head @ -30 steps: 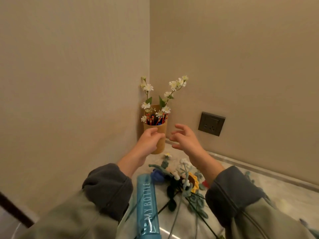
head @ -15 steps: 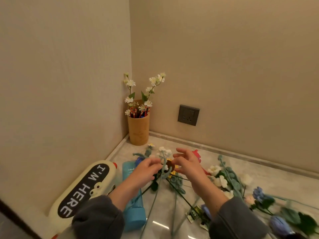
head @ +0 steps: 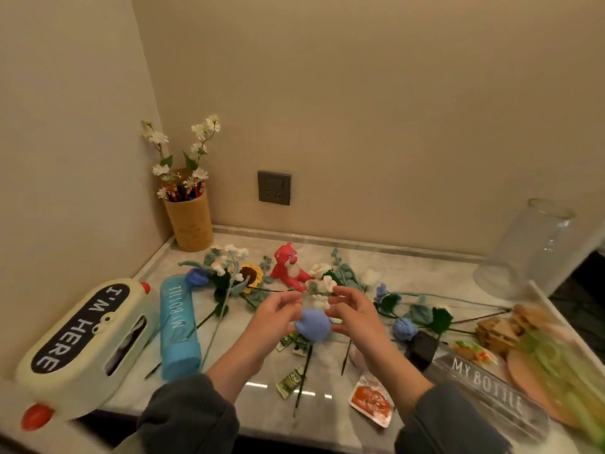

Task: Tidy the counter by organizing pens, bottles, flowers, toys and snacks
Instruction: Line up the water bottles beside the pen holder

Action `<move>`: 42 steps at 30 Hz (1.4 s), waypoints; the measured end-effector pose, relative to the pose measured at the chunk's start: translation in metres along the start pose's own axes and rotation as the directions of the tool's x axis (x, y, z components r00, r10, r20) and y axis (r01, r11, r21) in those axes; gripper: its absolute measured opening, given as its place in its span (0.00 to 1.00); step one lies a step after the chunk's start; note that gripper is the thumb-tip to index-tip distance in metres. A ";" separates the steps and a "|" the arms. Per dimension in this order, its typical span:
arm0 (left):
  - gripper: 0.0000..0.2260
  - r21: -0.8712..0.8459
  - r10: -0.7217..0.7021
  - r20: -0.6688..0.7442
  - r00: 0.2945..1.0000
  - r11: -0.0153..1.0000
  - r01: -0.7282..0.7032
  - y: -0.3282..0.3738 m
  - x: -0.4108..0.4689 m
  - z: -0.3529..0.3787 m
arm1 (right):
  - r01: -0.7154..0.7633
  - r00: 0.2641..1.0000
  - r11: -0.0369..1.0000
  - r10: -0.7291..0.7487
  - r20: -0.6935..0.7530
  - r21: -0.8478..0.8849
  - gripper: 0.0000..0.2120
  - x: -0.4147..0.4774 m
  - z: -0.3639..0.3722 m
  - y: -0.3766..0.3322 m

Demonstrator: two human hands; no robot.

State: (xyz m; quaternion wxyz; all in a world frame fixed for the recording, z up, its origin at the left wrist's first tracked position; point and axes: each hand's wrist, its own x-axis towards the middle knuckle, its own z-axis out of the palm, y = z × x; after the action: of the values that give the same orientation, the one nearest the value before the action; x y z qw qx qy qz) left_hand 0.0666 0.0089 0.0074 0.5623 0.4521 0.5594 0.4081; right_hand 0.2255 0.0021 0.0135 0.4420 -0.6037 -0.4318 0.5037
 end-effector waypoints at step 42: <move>0.27 -0.259 0.069 0.109 0.992 0.965 -0.039 0.020 -0.005 0.121 | 0.267 0.922 0.701 -0.385 -0.036 -0.661 0.35 -0.009 -0.094 0.003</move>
State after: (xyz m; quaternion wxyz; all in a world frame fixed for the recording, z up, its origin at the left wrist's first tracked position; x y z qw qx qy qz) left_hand 0.1878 0.0030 0.0236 0.6365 0.4140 0.4554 0.4648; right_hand 0.3175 -0.0162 0.0218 0.3251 -0.6727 -0.6387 0.1837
